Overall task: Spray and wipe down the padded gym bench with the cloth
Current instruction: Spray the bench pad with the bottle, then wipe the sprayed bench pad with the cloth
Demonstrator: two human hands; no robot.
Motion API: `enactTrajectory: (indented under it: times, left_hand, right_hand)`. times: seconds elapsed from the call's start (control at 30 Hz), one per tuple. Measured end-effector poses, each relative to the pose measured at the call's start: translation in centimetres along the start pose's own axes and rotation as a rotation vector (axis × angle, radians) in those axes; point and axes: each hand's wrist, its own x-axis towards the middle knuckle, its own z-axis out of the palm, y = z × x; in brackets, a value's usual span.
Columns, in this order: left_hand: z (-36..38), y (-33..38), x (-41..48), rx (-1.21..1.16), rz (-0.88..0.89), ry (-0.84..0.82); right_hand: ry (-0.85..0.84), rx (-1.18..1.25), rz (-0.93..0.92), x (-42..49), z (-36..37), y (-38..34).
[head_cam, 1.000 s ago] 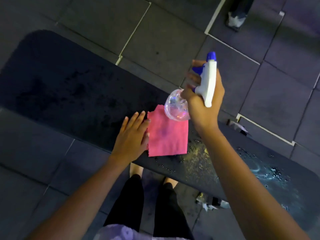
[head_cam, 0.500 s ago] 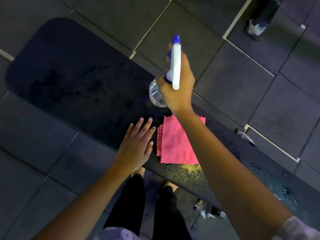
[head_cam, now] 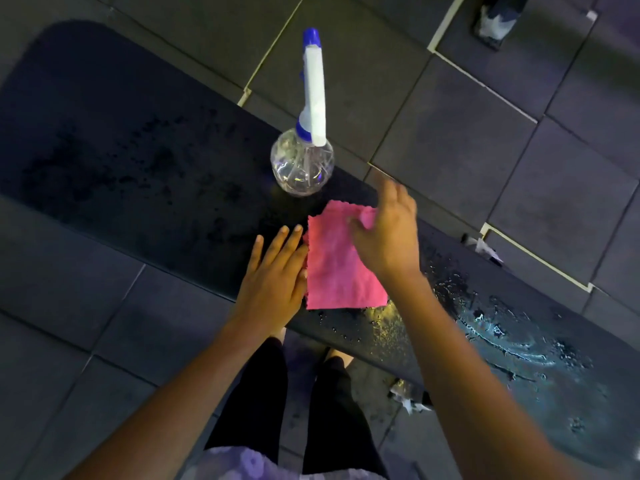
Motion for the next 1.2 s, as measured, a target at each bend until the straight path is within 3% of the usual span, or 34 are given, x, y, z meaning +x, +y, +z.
enactTrajectory:
  times: [0.07,0.13,0.3,0.5,0.6,0.8,0.9,1.03,1.2]
  left_hand:
    - [0.4,0.4,0.0,-0.008,-0.008,0.007]
    - [0.6,0.8,-0.1,-0.044,-0.012,0.031]
    - [1.4,2.4,0.1,-0.031,-0.008,0.076]
    - [2.6,4.2,0.9,-0.038,0.043,0.056]
    - [3.3,4.7,1.5,-0.038,0.018,0.049]
    - [4.1,3.5,1.4,0.033,0.053,0.121]
    - [4.2,2.9,1.7,0.084,0.06,0.115]
    - [4.5,2.6,2.0,0.174,0.057,0.083]
    - [5.6,3.7,1.3,0.167,0.058,0.062]
  right_hand:
    - [0.037,-0.056,0.227,-2.6,0.5,2.3]
    - [-0.029,0.028,0.368,-4.2,1.5,3.4]
    - [0.021,0.375,0.448,-4.5,2.2,4.7]
    - [0.266,0.401,0.374,-4.6,-1.9,7.8]
    - [0.169,0.188,0.337,-5.4,-2.8,10.3]
    - [0.038,-0.253,-0.049,-5.1,0.2,9.9]
    - [-0.048,-0.395,-0.131,-3.2,3.2,8.6]
    - [-0.037,-0.48,-0.128,-2.2,5.4,8.4]
    - [-0.055,-0.487,-0.295,-2.3,4.2,10.8]
